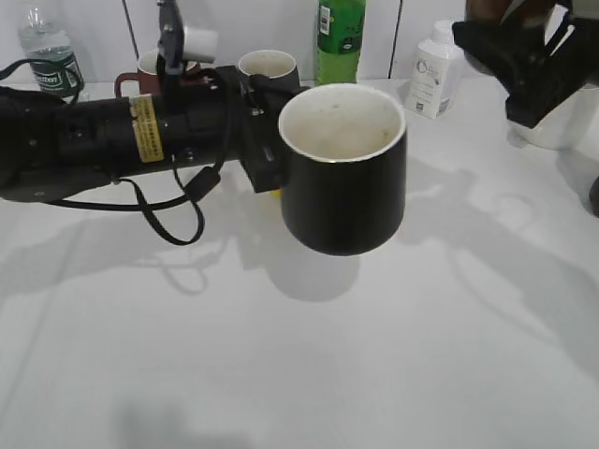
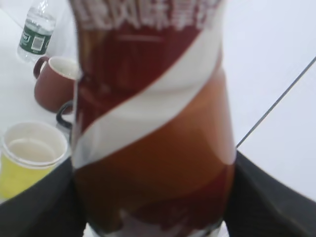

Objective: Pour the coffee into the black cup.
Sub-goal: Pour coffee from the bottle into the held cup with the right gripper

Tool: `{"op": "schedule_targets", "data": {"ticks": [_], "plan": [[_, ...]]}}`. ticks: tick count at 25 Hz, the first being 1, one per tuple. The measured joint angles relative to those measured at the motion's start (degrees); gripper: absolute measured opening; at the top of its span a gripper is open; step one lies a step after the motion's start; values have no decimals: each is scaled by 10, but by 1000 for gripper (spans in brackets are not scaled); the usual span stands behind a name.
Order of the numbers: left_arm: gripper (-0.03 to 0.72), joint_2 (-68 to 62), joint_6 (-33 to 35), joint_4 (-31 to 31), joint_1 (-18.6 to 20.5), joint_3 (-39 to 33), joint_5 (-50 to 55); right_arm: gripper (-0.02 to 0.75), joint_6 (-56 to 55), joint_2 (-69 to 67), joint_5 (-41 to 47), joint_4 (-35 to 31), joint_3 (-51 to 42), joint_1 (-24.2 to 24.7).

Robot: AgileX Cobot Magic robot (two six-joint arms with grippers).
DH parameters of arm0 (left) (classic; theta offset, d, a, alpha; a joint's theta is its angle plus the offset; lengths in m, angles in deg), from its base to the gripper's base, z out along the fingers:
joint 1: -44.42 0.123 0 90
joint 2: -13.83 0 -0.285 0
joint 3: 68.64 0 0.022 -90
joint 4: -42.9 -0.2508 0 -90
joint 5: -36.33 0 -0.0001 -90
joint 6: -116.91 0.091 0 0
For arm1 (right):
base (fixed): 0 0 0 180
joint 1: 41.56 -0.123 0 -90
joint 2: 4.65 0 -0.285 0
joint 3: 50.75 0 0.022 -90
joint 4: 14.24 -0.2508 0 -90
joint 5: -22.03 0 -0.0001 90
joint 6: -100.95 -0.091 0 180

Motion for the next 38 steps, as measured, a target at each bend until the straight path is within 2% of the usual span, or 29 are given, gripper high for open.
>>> {"op": "schedule_targets", "data": {"ticks": [7,11,18,38], "plan": [[42,-1,-4,7,-34,10,30,543,89,13,0,4,0,0],[42,-14,-6,46,-48,11,32,543,170,13,0,6,0,0],[42,-24,-7,46,-66,38,60,543,249,13,0,8,0,0],[42,-24,-7,0,-70,50,66,543,468,13,0,8,0,0]]}}
